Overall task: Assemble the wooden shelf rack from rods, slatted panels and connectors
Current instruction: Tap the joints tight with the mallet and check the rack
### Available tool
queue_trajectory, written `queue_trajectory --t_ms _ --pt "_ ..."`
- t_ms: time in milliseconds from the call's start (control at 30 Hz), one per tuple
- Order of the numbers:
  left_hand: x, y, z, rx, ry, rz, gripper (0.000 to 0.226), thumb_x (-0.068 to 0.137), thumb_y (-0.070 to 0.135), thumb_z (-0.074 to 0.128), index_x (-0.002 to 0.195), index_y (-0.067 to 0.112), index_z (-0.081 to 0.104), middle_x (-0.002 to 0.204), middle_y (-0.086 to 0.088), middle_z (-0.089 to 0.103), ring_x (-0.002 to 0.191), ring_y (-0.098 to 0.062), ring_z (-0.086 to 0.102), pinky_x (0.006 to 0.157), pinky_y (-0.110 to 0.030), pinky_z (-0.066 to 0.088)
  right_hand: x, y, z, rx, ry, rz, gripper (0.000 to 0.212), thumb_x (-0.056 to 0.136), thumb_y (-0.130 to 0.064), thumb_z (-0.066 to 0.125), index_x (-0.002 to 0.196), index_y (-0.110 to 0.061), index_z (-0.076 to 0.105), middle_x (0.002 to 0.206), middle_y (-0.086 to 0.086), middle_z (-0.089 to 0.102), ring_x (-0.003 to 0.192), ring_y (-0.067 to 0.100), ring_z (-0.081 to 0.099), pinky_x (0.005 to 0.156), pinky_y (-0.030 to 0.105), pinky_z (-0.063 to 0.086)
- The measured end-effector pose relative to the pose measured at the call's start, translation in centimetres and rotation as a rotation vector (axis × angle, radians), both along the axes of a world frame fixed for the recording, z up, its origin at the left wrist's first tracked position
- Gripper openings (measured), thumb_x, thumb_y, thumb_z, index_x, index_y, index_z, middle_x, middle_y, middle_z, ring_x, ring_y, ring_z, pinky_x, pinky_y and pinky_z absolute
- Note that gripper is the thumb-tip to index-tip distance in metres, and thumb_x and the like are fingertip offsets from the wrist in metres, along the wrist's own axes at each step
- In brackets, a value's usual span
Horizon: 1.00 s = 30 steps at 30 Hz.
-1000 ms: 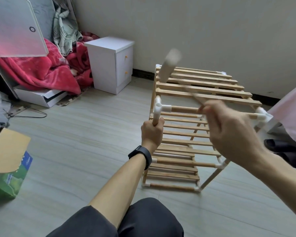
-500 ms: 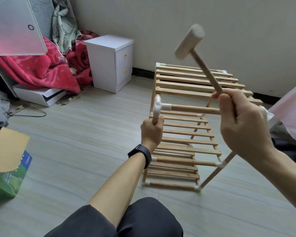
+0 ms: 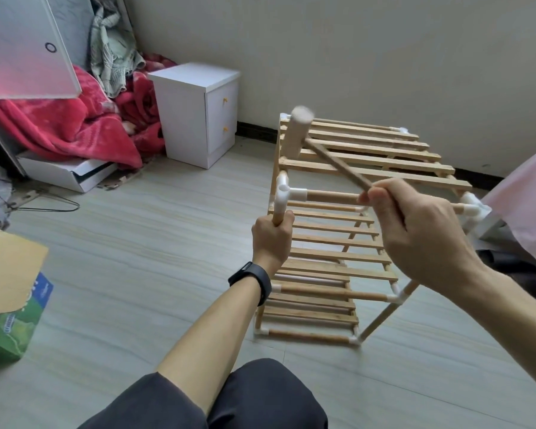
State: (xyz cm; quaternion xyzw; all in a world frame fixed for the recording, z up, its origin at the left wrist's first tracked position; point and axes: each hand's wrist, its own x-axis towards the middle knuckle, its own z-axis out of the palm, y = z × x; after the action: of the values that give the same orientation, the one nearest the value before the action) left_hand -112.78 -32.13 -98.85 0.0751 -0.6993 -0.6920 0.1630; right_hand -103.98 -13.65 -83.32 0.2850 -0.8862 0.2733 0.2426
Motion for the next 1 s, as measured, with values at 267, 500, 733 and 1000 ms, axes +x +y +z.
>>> queue_trajectory --t_ms 267,500,733,1000 --pt "-0.2 0.0 -0.1 -0.002 -0.011 -0.008 0.048 0.097 0.022 0.059 0.052 0.018 0.044 0.037 0.014 0.039 0.037 -0.002 0.039 0.040 -0.013 0.032 -0.1 0.5 -0.7 0.109 -0.160 -0.006 0.033 0.103 -0.031 0.041 0.099 -0.010 0.065 0.057 -0.007 0.052 0.045 0.014 0.053 0.036 0.020 0.036" --pt "-0.1 0.0 0.1 -0.008 -0.020 -0.002 0.047 0.098 0.021 0.059 0.054 0.016 0.045 0.037 0.013 0.039 0.038 -0.003 0.039 0.041 -0.014 0.033 -0.1 0.1 -0.4 0.114 -0.146 0.000 0.028 0.106 -0.026 0.042 0.099 -0.010 0.063 0.057 -0.007 0.051 0.046 0.010 0.053 0.037 0.018 0.036" --pt "-0.1 0.0 0.1 -0.011 -0.037 0.003 0.046 0.099 0.021 0.059 0.055 0.015 0.047 0.038 0.013 0.040 0.038 -0.002 0.040 0.042 -0.015 0.034 0.4 -0.1 -0.7 -0.106 0.032 0.005 0.029 0.110 -0.022 0.038 0.103 -0.006 0.061 0.057 -0.014 0.046 0.045 0.010 0.051 0.037 0.011 0.031" --pt "-0.1 -1.0 0.7 -0.038 -0.075 -0.044 0.047 0.099 0.027 0.058 0.055 0.016 0.048 0.040 0.011 0.040 0.042 -0.007 0.039 0.048 -0.028 0.036 0.6 0.0 -0.8 -0.185 -0.170 0.031 0.020 0.103 -0.032 0.045 0.112 -0.022 0.061 0.056 0.001 0.052 0.043 0.014 0.048 0.036 0.019 0.034"
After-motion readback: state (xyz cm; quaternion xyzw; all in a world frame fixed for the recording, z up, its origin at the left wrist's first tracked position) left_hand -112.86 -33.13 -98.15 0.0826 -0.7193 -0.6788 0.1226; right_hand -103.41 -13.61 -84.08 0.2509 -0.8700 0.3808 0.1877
